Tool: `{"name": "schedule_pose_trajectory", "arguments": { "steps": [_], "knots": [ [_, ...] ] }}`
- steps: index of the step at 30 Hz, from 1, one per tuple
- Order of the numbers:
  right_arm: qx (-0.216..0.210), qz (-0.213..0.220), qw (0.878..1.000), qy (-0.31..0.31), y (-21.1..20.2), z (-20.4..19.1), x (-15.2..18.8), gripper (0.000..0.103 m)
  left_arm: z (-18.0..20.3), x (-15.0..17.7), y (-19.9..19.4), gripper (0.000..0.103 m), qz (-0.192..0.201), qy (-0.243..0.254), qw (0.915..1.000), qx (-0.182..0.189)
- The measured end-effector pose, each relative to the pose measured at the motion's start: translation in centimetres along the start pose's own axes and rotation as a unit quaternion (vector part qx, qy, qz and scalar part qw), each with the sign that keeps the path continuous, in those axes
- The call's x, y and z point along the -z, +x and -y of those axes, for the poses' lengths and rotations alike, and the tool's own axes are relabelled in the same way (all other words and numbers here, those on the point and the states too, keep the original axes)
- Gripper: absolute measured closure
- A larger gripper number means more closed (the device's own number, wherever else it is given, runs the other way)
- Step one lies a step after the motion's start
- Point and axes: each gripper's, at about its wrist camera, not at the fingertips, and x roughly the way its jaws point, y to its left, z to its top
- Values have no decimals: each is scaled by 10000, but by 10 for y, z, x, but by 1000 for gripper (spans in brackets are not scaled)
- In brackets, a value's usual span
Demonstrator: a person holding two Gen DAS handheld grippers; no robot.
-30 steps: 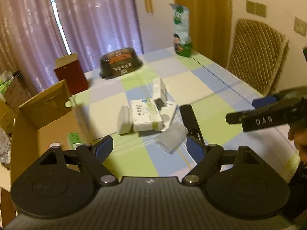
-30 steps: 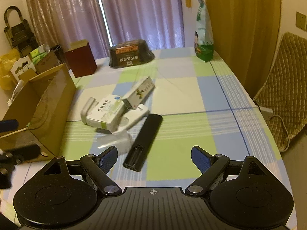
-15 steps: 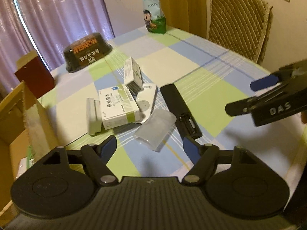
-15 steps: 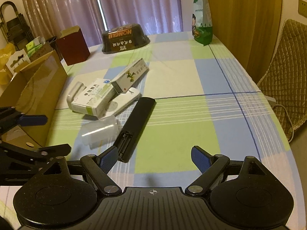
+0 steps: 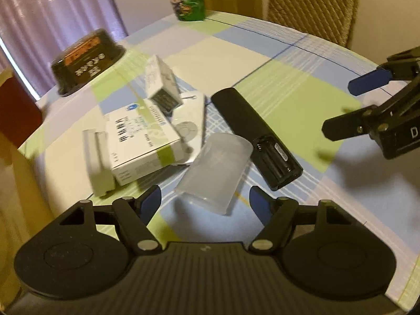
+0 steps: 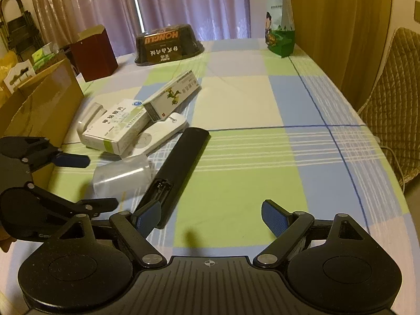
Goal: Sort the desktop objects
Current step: 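Grasp the clear plastic cup with the left tool while the right tool grasps the black remote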
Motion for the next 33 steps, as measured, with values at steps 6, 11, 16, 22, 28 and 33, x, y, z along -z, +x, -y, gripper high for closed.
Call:
{"name": "schedule_pose_trajectory", "arguments": {
  "steps": [6, 11, 16, 22, 28, 33],
  "knots": [
    [4, -18, 10000, 61, 6, 1, 0, 17, -2, -8, 13, 32, -53, 61, 9997, 209],
    [18, -12, 10000, 91, 9, 3, -1, 17, -3, -11, 23, 36, -229, 6, 9992, 339],
    [22, -14, 9999, 140, 11, 6, -1, 17, -4, -6, 18, 54, -346, -219, 9982, 439],
    [-18, -6, 9999, 129, 10, 5, -1, 17, -2, 5, 7, 55, -415, -644, 9963, 381],
    [-17, -17, 9999, 136, 13, 6, -2, 17, -4, 6, 3, 42, -342, -925, 9942, 428],
    [-10, -35, 9998, 173, 18, 7, -5, 17, -7, -3, 12, 46, -369, -880, 9945, 432]
  ]
}}
